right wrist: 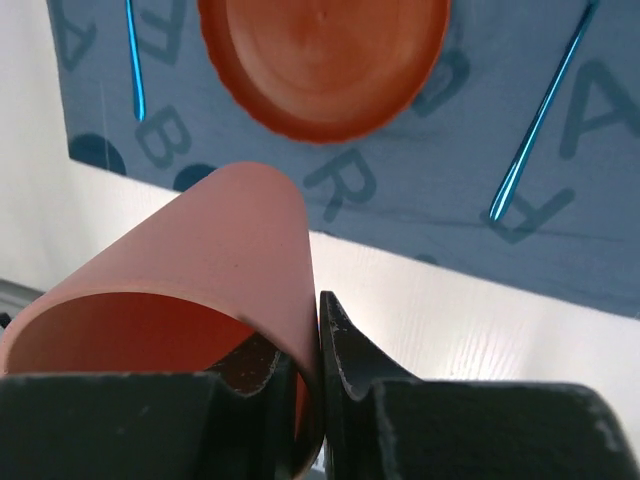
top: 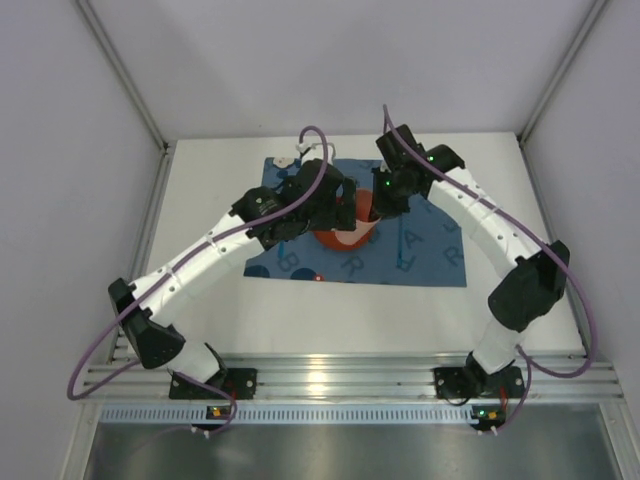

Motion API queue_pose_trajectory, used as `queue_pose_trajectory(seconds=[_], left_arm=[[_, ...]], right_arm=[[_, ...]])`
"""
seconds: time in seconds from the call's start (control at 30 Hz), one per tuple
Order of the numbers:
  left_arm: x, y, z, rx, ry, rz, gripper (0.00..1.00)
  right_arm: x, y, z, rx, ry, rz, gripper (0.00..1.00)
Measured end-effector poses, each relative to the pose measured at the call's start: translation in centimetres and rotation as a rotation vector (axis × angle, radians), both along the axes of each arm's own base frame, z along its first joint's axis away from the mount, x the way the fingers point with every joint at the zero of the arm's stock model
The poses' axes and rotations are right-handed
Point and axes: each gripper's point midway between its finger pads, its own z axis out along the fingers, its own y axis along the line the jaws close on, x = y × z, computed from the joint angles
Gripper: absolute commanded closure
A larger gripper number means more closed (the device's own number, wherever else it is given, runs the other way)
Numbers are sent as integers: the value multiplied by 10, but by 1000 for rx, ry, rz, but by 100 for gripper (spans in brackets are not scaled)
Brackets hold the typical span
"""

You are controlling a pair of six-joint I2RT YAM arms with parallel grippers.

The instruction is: Set the dinner table for one person

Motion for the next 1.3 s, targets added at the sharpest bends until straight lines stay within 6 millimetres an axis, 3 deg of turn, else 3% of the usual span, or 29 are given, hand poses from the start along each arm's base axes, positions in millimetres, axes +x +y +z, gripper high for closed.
queue_pose_trajectory(seconds=[0.1,0.2,0.37,0.5,0.63,0.9,1.0,1.03,1.13,1.2,1.23,1.3], left_arm=[[-2,16,5,8,-30,44,2],[-8,38,1,39,-45,85,2],[-18,71,-11,68,-41,134,1],[-23,101,-28,88,-16,181,1],[-23,124,-47,101,28,214,2],[-15,136,-62,82,77,221,1],[-9,139,-64,74,84,225,2],[-7,141,-65,70,86,228,1],[-1,149,-67,63,92,240,2],[2,153,-69,60,98,245,2],[4,155,-70,60,102,246,2],[7,155,-74,61,114,243,1]], right_arm=[[29,-5,15,5,-49,-34,100],[71,-28,27,1,-89,-115,100],[140,-100,23,-44,-124,-312,100],[184,-157,0,-110,-114,-449,100],[203,-179,-37,-157,-65,-501,100],[209,-179,-103,-192,52,-525,99],[216,-179,-103,-182,30,-541,87],[217,-178,-103,-179,29,-545,67],[219,-178,-102,-173,21,-558,33],[220,-178,-102,-172,19,-558,24],[220,-178,-102,-173,18,-555,14],[220,-177,-102,-171,19,-551,10]])
